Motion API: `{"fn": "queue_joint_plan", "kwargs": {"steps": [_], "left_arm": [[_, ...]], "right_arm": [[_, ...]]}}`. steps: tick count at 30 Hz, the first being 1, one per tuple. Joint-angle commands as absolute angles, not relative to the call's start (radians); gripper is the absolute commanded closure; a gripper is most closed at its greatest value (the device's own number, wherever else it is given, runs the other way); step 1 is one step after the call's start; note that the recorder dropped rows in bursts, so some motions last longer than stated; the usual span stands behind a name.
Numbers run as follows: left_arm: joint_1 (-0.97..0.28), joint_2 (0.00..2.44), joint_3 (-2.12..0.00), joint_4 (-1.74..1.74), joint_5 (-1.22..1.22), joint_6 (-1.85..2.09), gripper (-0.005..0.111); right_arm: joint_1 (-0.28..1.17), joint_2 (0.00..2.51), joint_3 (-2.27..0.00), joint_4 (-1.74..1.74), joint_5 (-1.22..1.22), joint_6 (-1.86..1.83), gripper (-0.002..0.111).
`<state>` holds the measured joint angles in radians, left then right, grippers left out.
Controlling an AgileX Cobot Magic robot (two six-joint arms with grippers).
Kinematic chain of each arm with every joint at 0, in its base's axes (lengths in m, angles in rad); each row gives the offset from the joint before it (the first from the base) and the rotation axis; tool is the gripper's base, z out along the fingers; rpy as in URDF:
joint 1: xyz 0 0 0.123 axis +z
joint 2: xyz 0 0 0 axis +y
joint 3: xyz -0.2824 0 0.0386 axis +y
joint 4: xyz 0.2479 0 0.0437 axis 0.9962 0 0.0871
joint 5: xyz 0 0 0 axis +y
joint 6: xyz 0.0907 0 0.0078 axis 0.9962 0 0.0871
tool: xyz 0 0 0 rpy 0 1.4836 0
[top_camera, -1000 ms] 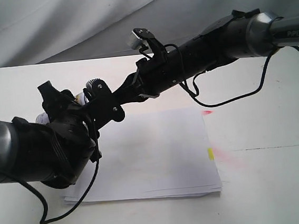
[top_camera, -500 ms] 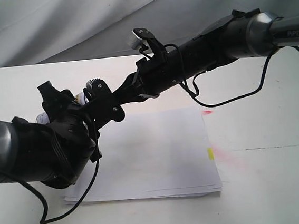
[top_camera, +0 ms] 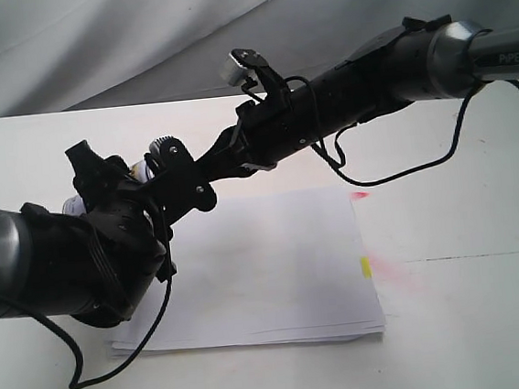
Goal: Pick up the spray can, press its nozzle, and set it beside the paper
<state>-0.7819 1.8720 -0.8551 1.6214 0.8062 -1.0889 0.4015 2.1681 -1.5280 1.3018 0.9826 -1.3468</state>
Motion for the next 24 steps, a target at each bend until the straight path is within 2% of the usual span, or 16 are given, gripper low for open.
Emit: {"fn": "queue_joint_plan", "kwargs": {"steps": [1, 24], "left_arm": [[-0.789, 1.861, -0.866, 1.684, 0.816, -1.089, 0.107], [-0.789, 1.861, -0.866, 1.679, 0.816, -1.072, 0.107]], "right_arm": [[0.410, 2.170, -1.532, 1.323, 0.997, -1.359, 0.108], [0.406, 2.168, -1.532, 1.331, 1.014, -1.359, 0.108]]}}
